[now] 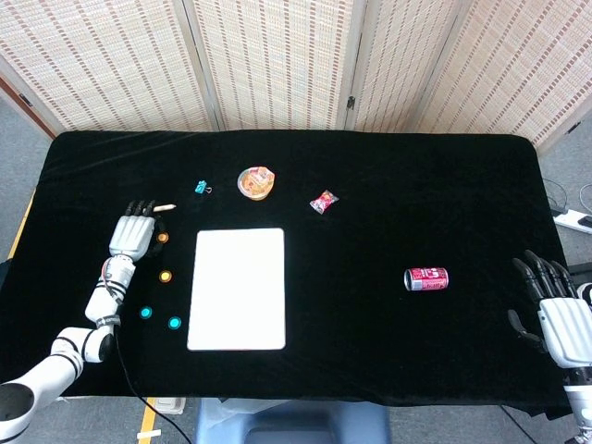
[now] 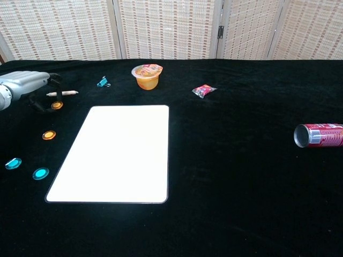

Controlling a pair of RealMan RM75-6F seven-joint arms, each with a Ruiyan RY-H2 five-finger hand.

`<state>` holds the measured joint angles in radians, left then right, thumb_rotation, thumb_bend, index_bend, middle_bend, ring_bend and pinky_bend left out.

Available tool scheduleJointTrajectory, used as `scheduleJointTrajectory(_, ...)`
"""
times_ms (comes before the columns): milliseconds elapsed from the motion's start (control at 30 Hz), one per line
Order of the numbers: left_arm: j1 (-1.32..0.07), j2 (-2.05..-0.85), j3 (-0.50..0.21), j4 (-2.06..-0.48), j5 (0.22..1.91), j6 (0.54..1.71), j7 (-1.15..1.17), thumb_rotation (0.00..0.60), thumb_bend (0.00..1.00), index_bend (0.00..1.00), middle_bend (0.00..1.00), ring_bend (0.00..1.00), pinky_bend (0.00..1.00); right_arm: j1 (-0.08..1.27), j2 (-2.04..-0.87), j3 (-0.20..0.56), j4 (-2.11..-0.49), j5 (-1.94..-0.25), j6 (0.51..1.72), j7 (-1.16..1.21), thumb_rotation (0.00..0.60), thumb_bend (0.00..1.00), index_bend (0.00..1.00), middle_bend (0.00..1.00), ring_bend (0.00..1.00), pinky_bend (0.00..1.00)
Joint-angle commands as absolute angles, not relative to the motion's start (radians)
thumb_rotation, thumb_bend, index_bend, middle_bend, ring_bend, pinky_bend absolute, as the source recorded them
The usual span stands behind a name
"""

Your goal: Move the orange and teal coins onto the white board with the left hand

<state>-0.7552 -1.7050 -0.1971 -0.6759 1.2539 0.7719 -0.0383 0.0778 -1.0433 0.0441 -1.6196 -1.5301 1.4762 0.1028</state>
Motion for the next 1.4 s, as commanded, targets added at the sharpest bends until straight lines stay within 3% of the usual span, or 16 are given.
scheduleJointTrajectory(33,-0.746,-1.623,-0.175,-0.851,1.294,0.821,0.004,0.6,0.4,0.51,0.1,0.0,0.0,0.079,-1.044,0.045,-1.619,-1.531,1.475,0.103,0.6,0.46,0.0,0.01,0.0,0.0)
scheduleJointTrajectory(300,-0.76,-1.567,-0.17,-1.058,1.269,0.8,0.106,0.6,0.4,0.51,0.1,0.0,0.0,0.076,-1.045,0.045,-1.618,-1.529,1.476,0.106,0.6,0.46,0.0,0.01,0.0,0.0)
scheduleJointTrajectory(667,-0.777,-1.57,-0.156,-1.18,1.235,0.803,0.22,0.6,0.4,0.5,0.1,0.0,0.0,0.077,-1.049,0.046,-1.608,-1.525,1.47,0.116,0.6,0.46,0.0,0.01,0.0,0.0)
scheduleJointTrajectory(900,-0.785,-1.575,-0.143,-1.245,1.224,0.81,0.272,0.6,0.36,0.31,0.06,0.0,0.0,0.076,-1.051,0.049,-1.603,-1.519,1.47,0.121,0.6,0.46,0.0,0.01,0.0,0.0)
scheduleJointTrajectory(1000,-0.782,-1.567,-0.134,-1.274,1.231,0.827,0.29,0.6,0.35,0.27,0.05,0.0,0.0,0.076,-1.052,0.049,-1.601,-1.521,1.47,0.123,0.6,0.46,0.0,0.01,0.0,0.0)
scheduleJointTrajectory(1133,-0.765,-1.537,-0.121,-1.311,1.243,0.864,0.312,0.6,0.35,0.31,0.05,0.0,0.0,0.076,-1.053,0.049,-1.599,-1.524,1.472,0.127,0.6,0.46,0.0,0.01,0.0,0.0)
scheduleJointTrajectory(1267,-0.732,-1.494,-0.104,-1.339,1.25,0.908,0.318,0.6,0.35,0.42,0.05,0.0,0.0,0.079,-1.055,0.049,-1.597,-1.53,1.472,0.131,0.6,0.46,0.0,0.01,0.0,0.0)
scheduleJointTrajectory(1400,-0.699,-1.467,-0.083,-1.343,1.25,0.937,0.32,0.6,0.35,0.44,0.05,0.0,0.0,0.081,-1.059,0.048,-1.594,-1.536,1.471,0.132,0.6,0.46,0.0,0.01,0.0,0.0)
